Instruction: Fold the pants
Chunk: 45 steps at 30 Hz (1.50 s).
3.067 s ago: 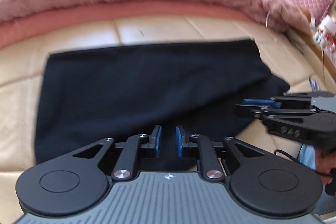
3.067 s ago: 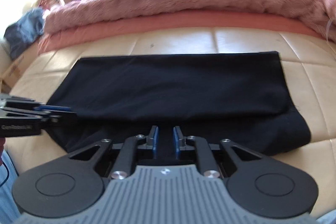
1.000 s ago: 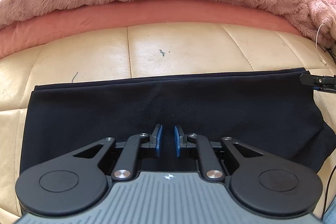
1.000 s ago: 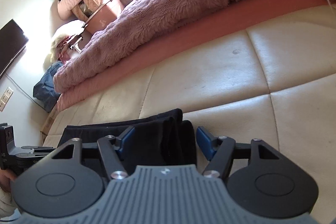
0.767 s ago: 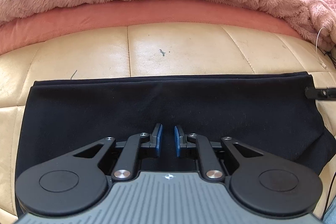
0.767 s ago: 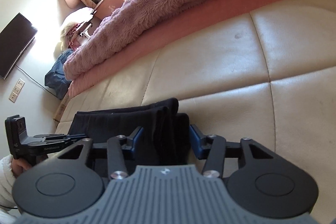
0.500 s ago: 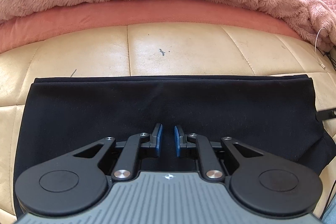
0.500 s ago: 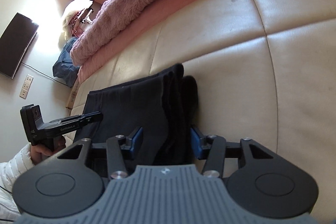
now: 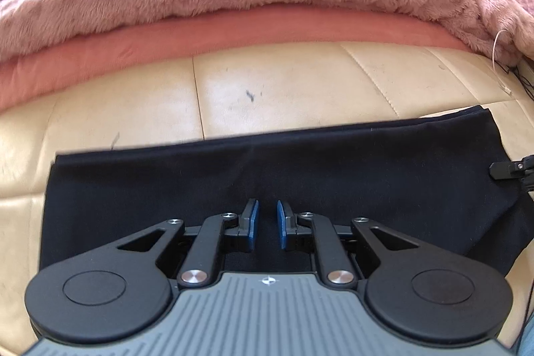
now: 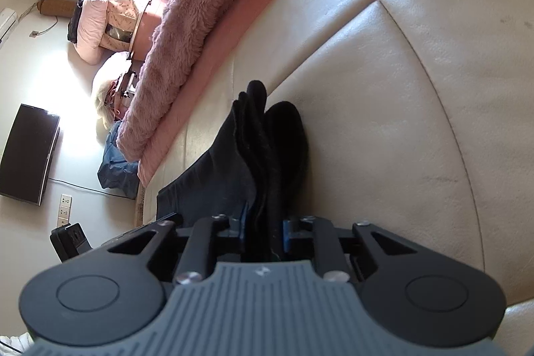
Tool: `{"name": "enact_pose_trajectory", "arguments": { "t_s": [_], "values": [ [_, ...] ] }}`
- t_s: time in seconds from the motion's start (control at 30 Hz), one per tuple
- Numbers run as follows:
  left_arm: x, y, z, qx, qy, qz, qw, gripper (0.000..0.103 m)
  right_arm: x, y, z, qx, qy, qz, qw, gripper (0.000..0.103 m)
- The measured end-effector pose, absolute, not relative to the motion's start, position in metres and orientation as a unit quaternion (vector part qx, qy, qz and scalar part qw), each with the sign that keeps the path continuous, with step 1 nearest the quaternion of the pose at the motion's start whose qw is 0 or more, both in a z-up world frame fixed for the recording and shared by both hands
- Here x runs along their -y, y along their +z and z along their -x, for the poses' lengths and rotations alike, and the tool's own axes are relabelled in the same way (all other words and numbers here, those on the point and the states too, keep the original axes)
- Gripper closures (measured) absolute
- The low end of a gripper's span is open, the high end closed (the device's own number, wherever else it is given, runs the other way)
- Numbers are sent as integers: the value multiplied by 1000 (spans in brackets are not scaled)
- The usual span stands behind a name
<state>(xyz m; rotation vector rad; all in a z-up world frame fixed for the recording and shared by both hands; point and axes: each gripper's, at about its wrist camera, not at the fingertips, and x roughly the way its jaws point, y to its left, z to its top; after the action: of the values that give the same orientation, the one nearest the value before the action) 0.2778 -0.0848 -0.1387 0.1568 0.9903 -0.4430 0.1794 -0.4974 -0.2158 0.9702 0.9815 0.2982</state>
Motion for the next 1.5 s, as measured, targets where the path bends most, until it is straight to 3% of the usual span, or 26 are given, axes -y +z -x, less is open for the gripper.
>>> {"name": "enact_pose_trajectory", "arguments": {
  "t_s": [0.37, 0.8, 1.03, 1.3, 1.5],
  "values": [
    [103, -138, -313, -436, -248, -178, 847, 87, 485, -180, -169, -430, 117, -439, 780, 90],
    [108, -146, -316, -408, -272, -205, 847, 87, 470, -131, -179, -450, 119, -425, 776, 90],
    [83, -121, -266, -399, -338, -181, 833, 87, 447, -93, -195, -464, 114, -399, 782, 90],
    [81, -145, -194, -404, -378, -208, 807, 87, 407, -52, -213, -466, 113, -373, 795, 90],
    [62, -134, -185, -396, -375, -178, 819, 87, 370, -23, -226, -468, 112, -364, 797, 90]
  ]
}}
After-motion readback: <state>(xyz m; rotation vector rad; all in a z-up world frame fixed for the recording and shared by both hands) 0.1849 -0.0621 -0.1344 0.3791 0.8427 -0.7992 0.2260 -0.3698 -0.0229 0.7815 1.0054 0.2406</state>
